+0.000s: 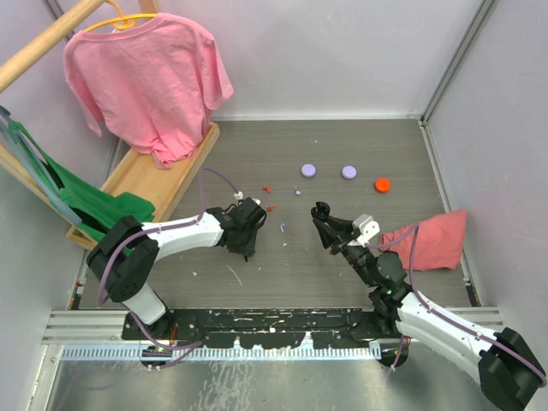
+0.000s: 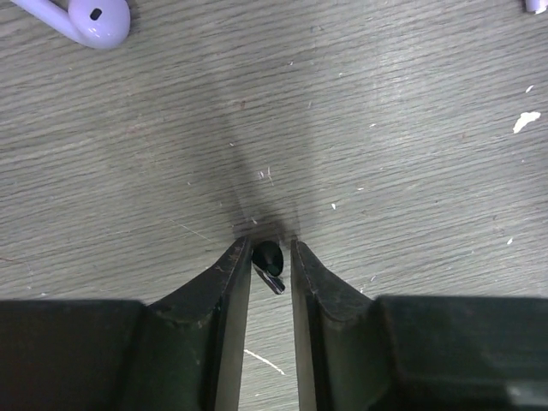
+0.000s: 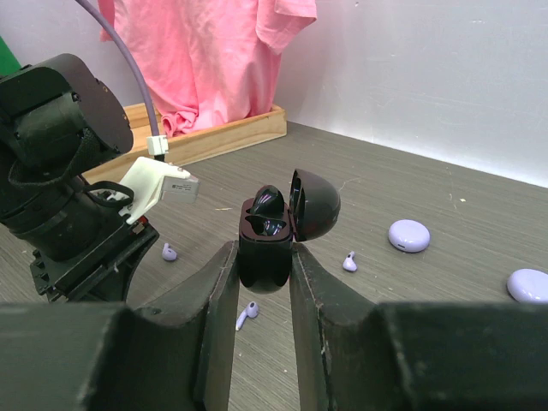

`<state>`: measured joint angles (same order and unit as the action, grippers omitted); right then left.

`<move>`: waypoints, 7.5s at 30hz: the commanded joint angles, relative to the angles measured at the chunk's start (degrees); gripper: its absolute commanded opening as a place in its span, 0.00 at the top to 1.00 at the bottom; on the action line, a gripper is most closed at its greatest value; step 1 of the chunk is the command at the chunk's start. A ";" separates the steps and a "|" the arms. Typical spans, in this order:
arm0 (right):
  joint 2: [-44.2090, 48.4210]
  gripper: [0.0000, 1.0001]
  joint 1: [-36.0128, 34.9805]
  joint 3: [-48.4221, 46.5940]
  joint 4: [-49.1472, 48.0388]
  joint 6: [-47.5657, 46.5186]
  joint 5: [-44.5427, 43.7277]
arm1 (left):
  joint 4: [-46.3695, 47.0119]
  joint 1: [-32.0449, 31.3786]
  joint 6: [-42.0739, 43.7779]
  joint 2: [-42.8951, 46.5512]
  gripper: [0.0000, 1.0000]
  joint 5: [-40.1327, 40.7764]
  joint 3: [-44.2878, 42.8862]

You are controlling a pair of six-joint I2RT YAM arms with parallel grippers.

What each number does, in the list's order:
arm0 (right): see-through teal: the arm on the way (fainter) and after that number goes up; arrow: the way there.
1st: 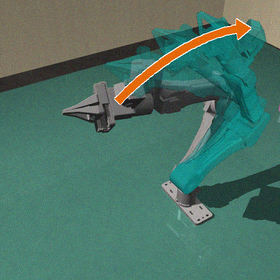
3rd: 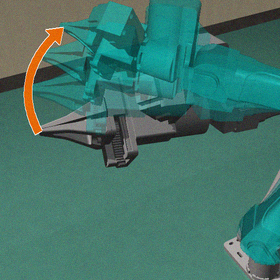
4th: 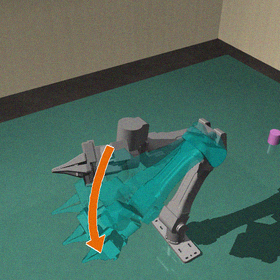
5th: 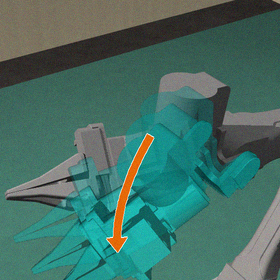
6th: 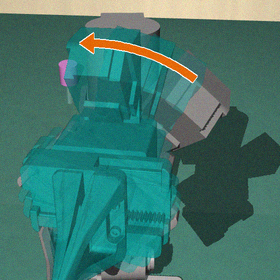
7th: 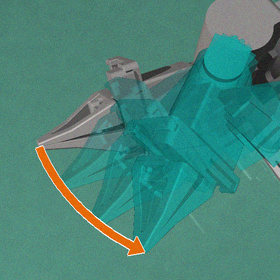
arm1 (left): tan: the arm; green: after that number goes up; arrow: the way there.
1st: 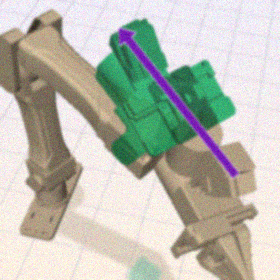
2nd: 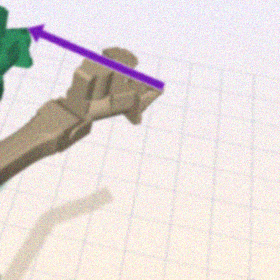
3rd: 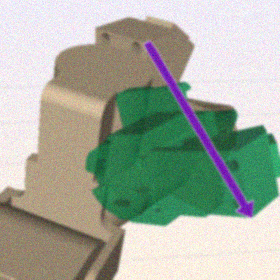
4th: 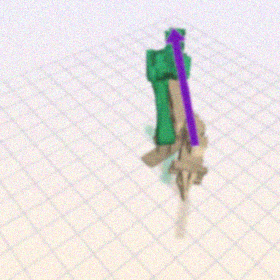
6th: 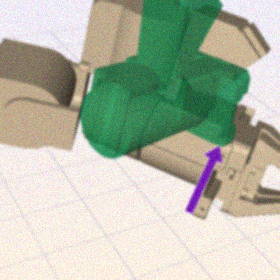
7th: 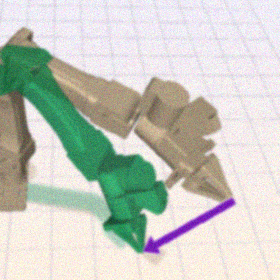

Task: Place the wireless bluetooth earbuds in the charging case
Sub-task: Pick up the earbud from the center of the board, then place the earbud in the charging case.

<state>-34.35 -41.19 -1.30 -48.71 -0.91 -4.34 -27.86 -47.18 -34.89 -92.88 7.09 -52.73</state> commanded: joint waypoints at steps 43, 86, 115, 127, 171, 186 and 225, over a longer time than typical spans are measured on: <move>-23.57 0.99 -0.12 -9.62 -24.11 -1.29 17.93 | 30.01 -3.87 22.51 39.18 1.00 -0.46 8.17; -30.00 0.99 -0.06 -15.86 -33.15 6.09 28.07 | 61.69 -6.85 38.17 36.31 1.00 -17.18 13.52; -28.74 0.99 -0.11 -15.62 -33.09 5.82 26.93 | 56.07 -8.26 44.80 39.66 1.00 -15.56 15.37; -28.48 0.99 -0.12 -15.57 -32.95 5.86 26.99 | 52.81 -9.48 45.85 38.41 0.96 -17.28 13.77; -29.25 0.99 -0.12 -13.66 -32.41 4.04 23.11 | 34.15 -10.58 27.52 44.12 0.54 2.63 6.53; -28.99 0.99 -0.11 -13.73 -32.50 4.33 23.41 | 34.35 -10.57 27.09 38.10 0.54 5.53 3.06; -29.92 0.99 -0.12 -13.52 -32.85 5.20 23.96 | 28.01 -10.55 23.94 35.70 0.40 1.56 -1.73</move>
<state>-64.53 -41.19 -14.79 -76.73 4.29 19.62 3.03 -57.63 -10.09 -58.65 7.40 -50.24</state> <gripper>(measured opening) 0.329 0.570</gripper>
